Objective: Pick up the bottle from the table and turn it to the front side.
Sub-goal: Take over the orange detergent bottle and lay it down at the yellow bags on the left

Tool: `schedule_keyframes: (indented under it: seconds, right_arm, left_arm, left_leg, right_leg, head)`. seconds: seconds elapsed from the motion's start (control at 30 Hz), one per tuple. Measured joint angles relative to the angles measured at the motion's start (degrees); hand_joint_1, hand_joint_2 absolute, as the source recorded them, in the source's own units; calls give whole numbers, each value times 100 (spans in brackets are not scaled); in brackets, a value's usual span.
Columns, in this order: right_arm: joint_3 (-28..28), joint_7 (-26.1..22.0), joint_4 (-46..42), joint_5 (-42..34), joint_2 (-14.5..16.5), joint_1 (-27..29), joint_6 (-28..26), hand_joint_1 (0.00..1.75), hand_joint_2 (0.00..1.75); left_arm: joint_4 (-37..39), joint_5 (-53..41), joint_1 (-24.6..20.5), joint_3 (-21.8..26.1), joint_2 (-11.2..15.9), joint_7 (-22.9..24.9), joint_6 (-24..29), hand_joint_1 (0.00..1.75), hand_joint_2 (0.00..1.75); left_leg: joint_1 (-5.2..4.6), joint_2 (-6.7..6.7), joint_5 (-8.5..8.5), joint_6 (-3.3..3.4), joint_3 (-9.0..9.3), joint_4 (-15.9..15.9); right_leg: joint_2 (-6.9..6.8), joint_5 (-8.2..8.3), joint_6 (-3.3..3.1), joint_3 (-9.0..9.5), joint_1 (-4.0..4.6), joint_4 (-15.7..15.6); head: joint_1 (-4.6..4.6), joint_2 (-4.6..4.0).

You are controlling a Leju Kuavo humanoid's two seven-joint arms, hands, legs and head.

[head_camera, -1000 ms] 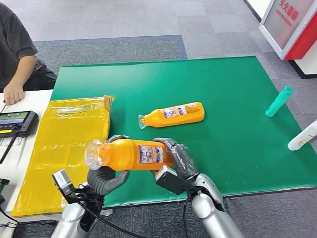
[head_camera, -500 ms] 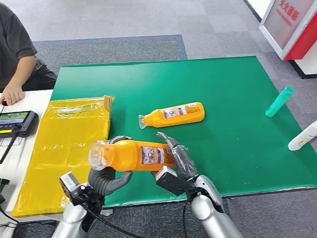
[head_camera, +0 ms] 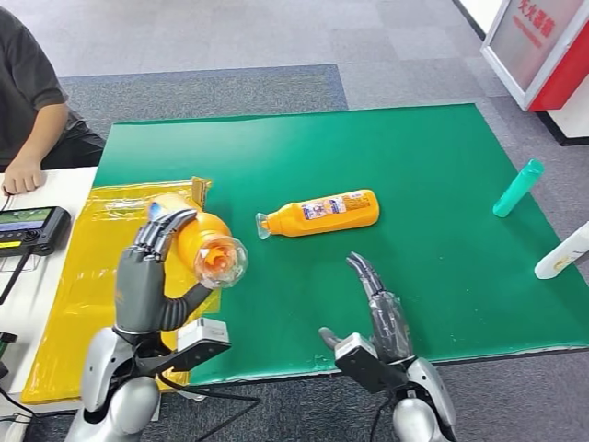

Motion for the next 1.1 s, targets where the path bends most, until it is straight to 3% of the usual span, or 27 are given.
schedule_keyframes:
  seconds: [0.2,0.47,0.7,1.1]
  right_arm:
    - [-209,90,-276,-13,5,245,-36,0,175]
    - [-515,77,-462,-96,37,512,-49,0,175]
    - [-599,66,-459,-160,97,479,50,0,175]
    - [-599,68,-291,-274,107,258,120,0,175]
  left_arm:
    - [-389,-892,-31,350,435,866,-157,175,175]
    - [-319,-1291,-230,731,1091,1908,-1484,175,175]
    - [341,-1375,-635,736,1367,1992,-1852,175,175]
    - [1824,-1263,-1213,-1,1273,1836,-2118,175,175]
  left_leg:
    - [0,1,1,-1,0,0]
    - [1,1,1,-3,0,0]
    - [1,2,4,-6,0,0]
    - [1,2,4,-6,0,0]
  right_leg:
    - [0,-1,-2,0,0,1]
    - [0,-2,-3,-4,0,1]
    - [0,-1,-3,-4,0,2]
    - [1,1,-5,-5,-1,2]
  head:
    - [0,0]
    - [0,0]
    - [1,0]
    - [0,0]
